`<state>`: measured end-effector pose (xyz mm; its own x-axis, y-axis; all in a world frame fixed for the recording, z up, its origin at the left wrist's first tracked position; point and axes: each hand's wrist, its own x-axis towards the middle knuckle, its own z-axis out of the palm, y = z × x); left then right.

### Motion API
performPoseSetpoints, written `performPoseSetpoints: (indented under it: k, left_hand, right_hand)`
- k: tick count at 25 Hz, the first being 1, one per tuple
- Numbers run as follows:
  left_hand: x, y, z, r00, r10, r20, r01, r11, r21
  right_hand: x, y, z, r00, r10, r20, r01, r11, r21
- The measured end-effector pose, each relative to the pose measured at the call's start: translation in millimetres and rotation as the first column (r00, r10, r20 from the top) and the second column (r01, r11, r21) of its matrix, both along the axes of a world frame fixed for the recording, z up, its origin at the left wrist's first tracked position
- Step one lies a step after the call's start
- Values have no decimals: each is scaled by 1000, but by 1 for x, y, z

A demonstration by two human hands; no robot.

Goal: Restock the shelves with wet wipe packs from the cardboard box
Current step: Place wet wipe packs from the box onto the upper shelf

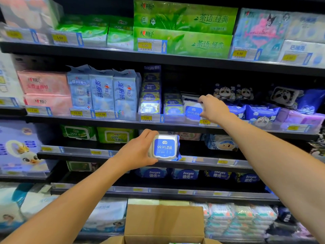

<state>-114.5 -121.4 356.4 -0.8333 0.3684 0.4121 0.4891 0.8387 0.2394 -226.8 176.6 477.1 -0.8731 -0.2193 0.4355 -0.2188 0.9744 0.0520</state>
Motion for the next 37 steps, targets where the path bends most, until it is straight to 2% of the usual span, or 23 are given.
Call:
performPoseSetpoints:
  k: [3, 4, 10, 19, 27, 31, 33, 34, 35, 37]
  left_hand:
    - [-2, -3, -3, 1000, -7, -9, 7, 1000, 8]
    - [-3, -4, -5, 1000, -7, -14, 8, 1000, 11]
    - [-11, -4, -11, 1000, -16, -23, 17, 999, 52]
    - [-22, 2, -8, 999, -15, -47, 17, 998, 53]
    - [-29, 13, -7, 997, -41, -64, 43, 999, 33]
    - [-26, 22, 6, 995, -48, -83, 50, 998, 27]
    - [-25, 28, 17, 994, -47, -97, 49, 999, 20]
    - [-23, 32, 23, 993, -48, -108, 51, 999, 18]
    - [-21, 35, 30, 991, -54, -119, 56, 998, 18]
    - [-15, 43, 44, 987, -67, -144, 70, 997, 21]
  right_hand:
    - [-1, -2, 1, 980, -84, -181, 128, 961, 247]
    - [-2, -3, 3, 973, -95, -210, 154, 946, 286]
    - [-20, -6, 4, 972, -120, -200, 172, 949, 266]
    - [-45, -5, 4, 992, -51, -113, 77, 966, 247]
    - [-50, -1, 0, 990, -67, -126, 100, 956, 275]
    - [-29, 10, 5, 975, 18, -221, 51, 951, 305]
    - [-13, 15, 9, 967, 94, -236, -43, 976, 214]
    - [-3, 17, 12, 964, 140, -225, -116, 987, 114]
    - [7, 19, 15, 962, 189, -196, -197, 980, -20]
    - [31, 21, 20, 951, 301, -74, -308, 897, -316]
